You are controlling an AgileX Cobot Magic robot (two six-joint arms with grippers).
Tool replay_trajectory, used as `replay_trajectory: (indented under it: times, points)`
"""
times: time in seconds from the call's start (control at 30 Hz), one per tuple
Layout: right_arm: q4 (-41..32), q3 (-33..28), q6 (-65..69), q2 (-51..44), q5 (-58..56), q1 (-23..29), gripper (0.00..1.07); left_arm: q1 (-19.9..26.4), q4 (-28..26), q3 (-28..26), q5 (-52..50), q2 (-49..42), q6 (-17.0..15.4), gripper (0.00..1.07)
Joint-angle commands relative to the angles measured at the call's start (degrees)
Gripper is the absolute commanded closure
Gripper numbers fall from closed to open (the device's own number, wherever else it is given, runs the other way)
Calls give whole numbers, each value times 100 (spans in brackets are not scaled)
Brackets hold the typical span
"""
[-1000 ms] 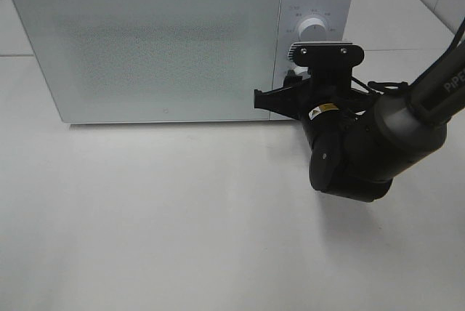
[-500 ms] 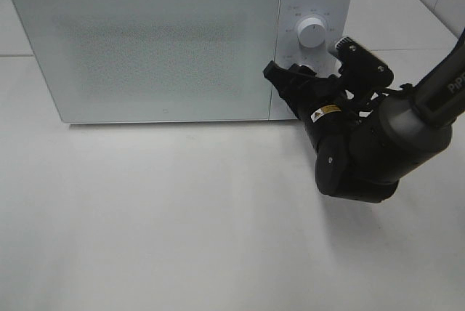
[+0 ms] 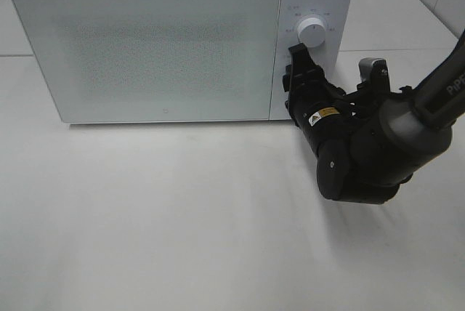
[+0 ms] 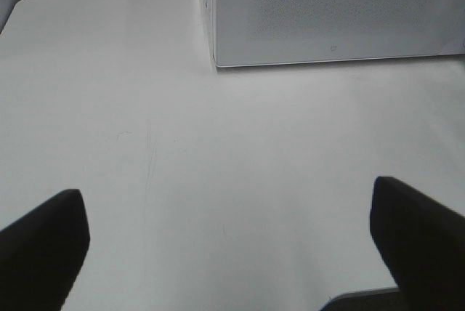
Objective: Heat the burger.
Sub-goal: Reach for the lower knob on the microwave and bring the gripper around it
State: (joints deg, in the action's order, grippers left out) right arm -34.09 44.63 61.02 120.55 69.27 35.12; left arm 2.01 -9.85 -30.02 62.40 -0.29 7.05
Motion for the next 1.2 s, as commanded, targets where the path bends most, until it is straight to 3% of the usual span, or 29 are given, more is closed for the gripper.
replay_trajectory:
  times: [0.03, 0.5, 0.57, 0.83, 1.2]
  points:
    - [842, 229, 653, -69, 963, 29, 102, -6, -40, 17, -86, -126, -6, 7]
    - [498, 229, 510, -69, 1112, 29, 96, -6, -40, 17, -86, -126, -6, 7]
    - [504, 229, 544, -69, 1117, 29, 88, -6, -40, 17, -86, -126, -6, 7]
    - [372, 229, 544, -69, 1117, 29, 76, -6, -40, 17, -86, -126, -6, 7]
    - [80, 229, 751, -86, 1117, 29, 72, -6, -40, 17, -86, -126, -6, 7]
